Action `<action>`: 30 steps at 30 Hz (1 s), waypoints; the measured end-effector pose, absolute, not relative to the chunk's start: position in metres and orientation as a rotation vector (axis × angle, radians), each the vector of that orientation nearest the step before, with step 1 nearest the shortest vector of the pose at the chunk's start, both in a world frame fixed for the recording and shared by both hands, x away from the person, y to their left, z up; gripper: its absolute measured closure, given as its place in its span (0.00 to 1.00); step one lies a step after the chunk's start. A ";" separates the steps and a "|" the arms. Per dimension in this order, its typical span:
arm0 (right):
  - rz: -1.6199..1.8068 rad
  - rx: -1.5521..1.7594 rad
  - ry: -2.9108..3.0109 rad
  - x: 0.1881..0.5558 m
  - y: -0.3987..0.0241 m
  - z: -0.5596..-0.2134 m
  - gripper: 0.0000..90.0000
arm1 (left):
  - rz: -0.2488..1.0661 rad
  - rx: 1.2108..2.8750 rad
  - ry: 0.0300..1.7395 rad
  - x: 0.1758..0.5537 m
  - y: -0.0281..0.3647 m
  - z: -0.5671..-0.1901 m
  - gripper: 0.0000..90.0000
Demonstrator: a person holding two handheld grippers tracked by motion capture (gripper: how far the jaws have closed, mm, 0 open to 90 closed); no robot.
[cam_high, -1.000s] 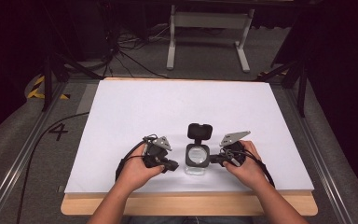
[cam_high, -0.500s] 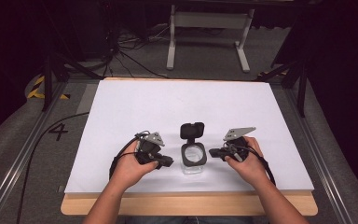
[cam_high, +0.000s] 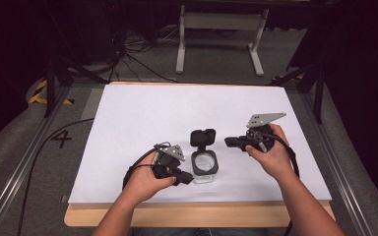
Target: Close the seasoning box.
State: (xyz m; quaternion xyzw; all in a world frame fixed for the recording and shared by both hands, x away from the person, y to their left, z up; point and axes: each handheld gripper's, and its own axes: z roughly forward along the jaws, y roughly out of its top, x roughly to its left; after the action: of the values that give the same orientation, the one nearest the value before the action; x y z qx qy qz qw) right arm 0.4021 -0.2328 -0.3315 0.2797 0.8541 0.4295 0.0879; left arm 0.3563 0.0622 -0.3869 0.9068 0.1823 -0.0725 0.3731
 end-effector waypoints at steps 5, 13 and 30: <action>1.283 0.792 2.535 0.413 -0.222 -0.306 1.00 | -0.211 2.335 0.439 0.354 0.055 -0.391 0.93; 1.289 0.780 2.531 0.431 -0.202 -0.279 1.00 | -0.192 2.305 0.423 0.352 0.048 -0.394 0.93; 1.223 0.787 2.653 0.439 -0.173 -0.290 1.00 | -0.158 2.309 0.425 0.353 0.045 -0.396 0.96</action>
State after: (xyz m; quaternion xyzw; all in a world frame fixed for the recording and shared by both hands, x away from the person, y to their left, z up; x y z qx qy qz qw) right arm 0.4394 -0.1734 -0.2903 0.2598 0.8754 0.4034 0.0580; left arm 0.3530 0.0452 -0.3964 0.9061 0.1666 -0.0618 0.3840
